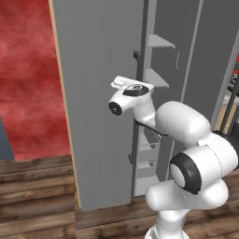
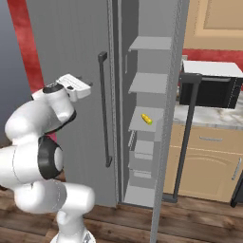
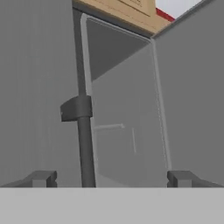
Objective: Pick up the frozen chicken drumstick from the freezer, place it on any shelf in the fridge, and close the fridge and freezer doors when done.
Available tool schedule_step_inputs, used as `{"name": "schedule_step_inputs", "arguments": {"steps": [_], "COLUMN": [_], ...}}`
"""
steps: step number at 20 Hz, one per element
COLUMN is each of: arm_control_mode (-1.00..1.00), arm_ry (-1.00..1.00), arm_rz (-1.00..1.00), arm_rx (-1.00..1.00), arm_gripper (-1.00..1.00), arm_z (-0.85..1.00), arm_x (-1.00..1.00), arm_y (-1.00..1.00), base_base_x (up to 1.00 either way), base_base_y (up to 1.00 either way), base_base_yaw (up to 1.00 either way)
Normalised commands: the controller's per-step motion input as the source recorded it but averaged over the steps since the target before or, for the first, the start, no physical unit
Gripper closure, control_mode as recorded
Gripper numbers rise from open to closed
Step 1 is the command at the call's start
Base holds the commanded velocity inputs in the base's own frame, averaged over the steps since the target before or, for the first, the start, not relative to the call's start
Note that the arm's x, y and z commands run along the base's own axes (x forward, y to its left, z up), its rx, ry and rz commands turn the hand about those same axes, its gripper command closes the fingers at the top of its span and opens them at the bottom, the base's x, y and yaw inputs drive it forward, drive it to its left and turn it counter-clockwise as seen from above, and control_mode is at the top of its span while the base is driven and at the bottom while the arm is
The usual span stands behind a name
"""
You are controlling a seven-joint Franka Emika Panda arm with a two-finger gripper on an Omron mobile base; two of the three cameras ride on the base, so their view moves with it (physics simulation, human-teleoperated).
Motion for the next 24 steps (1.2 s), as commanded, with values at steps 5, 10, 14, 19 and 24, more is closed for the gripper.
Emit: {"name": "schedule_step_inputs", "arguments": {"steps": [5,10,14,19,24], "arm_control_mode": [-1.0,-1.0,-1.0,-1.0,-1.0], "arm_ry": [0.08,0.17,0.18,0.09,0.0], "arm_rz": [0.03,0.06,0.08,0.11,0.01], "arm_rx": [0.0,0.01,0.03,0.05,0.02], "arm_gripper": [-1.0,-1.0,-1.0,-1.0,-1.0], "arm_z": [0.49,0.64,0.55,0.13,0.0], "arm_x": [-1.0,-1.0,-1.0,-1.0,-1.0], "arm_y": [0.0,0.0,-0.01,-0.2,-0.35], "base_base_x": [0.0,0.0,0.0,0.0,0.0], "base_base_y": [0.0,0.0,0.0,0.0,0.0], "base_base_yaw": [0.0,0.0,0.0,0.0,0.0]}}
